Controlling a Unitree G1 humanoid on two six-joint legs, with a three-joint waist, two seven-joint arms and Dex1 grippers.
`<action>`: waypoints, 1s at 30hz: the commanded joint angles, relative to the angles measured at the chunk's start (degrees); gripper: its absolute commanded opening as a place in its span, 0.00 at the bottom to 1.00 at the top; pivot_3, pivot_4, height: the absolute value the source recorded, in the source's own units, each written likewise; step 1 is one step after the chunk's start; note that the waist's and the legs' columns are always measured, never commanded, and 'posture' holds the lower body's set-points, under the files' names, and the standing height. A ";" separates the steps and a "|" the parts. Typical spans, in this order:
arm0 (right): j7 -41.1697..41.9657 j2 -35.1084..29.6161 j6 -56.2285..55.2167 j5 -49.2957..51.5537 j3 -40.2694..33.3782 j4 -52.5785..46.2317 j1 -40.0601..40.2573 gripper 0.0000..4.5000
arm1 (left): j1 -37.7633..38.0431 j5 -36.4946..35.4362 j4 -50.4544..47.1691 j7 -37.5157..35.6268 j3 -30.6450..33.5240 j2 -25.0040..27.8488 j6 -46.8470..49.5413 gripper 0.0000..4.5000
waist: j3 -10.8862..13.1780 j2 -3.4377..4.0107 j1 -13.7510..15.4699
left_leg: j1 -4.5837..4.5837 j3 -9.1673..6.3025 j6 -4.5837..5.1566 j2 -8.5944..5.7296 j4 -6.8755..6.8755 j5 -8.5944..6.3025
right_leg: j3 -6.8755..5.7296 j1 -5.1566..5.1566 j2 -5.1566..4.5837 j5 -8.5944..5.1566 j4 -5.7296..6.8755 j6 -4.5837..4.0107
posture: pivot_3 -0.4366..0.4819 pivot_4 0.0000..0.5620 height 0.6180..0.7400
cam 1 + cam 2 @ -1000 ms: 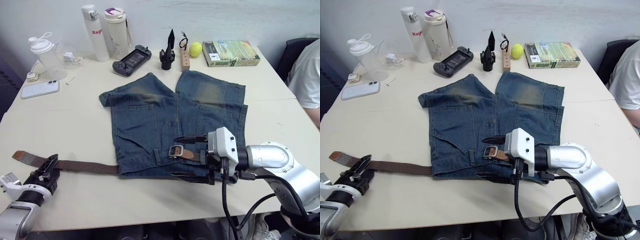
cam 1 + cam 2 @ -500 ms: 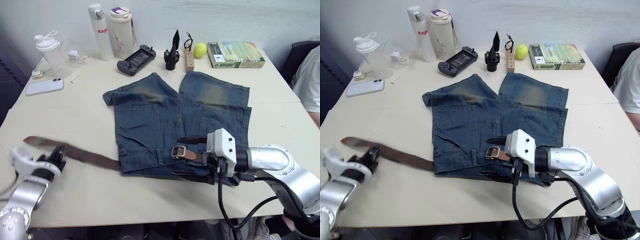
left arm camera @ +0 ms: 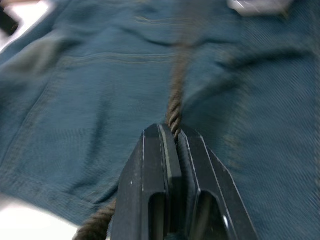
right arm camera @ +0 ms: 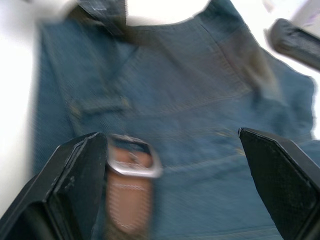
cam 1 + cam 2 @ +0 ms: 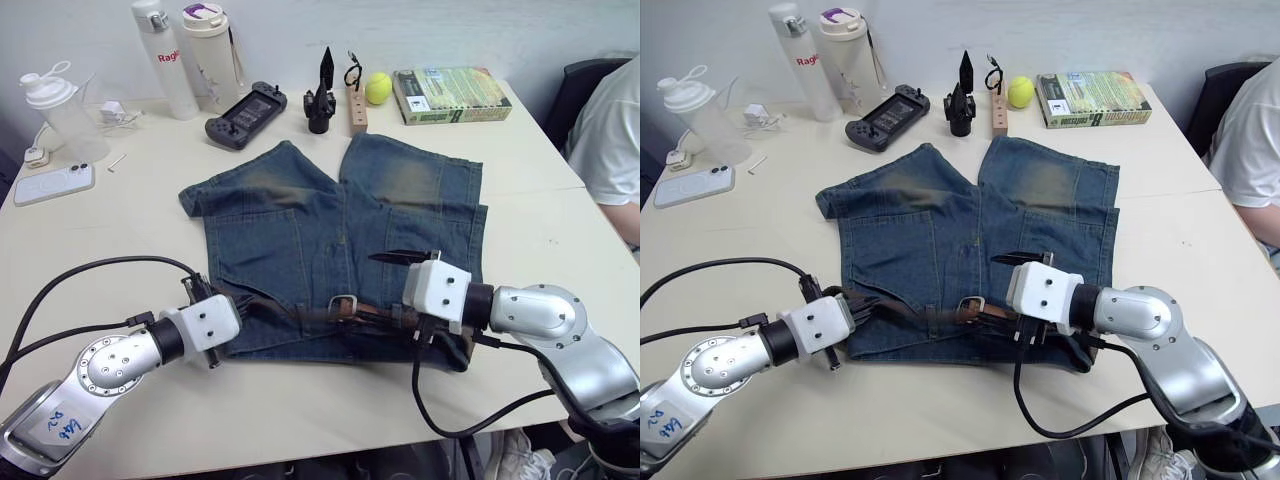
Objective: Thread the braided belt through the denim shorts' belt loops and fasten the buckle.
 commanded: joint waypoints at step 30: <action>-8.77 21.79 17.98 -5.97 14.37 5.58 -6.43 1.00 | -11.40 -0.69 -1.07 -10.21 8.34 -19.63 6.52 0.00 | 0.09 -0.18 -0.25 | -0.05 -0.41 0.08 -0.07 0.89 -0.01 | 0.12 0.11 -0.68 -0.05 1.18 -0.10 | 0.48 0.27 1.00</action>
